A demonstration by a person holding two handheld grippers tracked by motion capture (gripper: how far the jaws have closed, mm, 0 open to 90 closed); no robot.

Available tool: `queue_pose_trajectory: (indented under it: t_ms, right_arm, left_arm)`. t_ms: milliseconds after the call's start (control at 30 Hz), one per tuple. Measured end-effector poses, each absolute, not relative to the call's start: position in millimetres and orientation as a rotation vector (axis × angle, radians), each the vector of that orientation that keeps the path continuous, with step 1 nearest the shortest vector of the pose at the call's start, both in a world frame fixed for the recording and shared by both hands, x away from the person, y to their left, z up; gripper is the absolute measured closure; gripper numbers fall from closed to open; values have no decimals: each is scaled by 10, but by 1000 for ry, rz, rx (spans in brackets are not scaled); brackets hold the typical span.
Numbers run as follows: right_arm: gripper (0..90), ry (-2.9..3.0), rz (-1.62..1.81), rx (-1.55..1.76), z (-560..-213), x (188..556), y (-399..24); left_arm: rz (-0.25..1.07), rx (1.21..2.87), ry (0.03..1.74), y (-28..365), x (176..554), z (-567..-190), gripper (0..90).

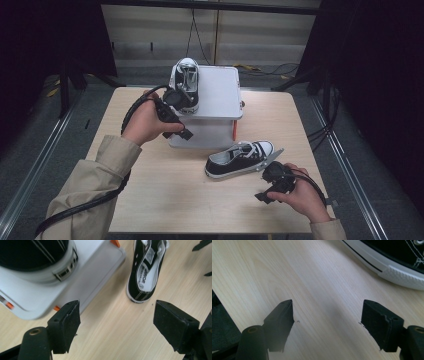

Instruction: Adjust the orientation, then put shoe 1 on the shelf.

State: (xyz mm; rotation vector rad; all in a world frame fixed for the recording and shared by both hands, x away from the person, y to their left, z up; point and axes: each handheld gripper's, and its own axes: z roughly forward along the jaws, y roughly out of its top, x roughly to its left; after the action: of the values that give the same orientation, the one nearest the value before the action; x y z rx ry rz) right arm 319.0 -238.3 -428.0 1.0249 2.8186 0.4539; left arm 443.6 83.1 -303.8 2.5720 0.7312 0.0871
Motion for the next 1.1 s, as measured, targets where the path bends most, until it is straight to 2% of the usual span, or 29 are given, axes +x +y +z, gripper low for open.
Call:
queue_pose_trajectory:
  t_ms: [667,1100]
  right_arm:
    - [252,2857,416,1035,-4146,3368,-1982]
    - [275,2860,452,983,-3956,3469,-1631]
  left_arm:
    - [27,2600,828,1214,4140,-3925,194]
    - [29,2613,833,1335,3927,-4163,199]
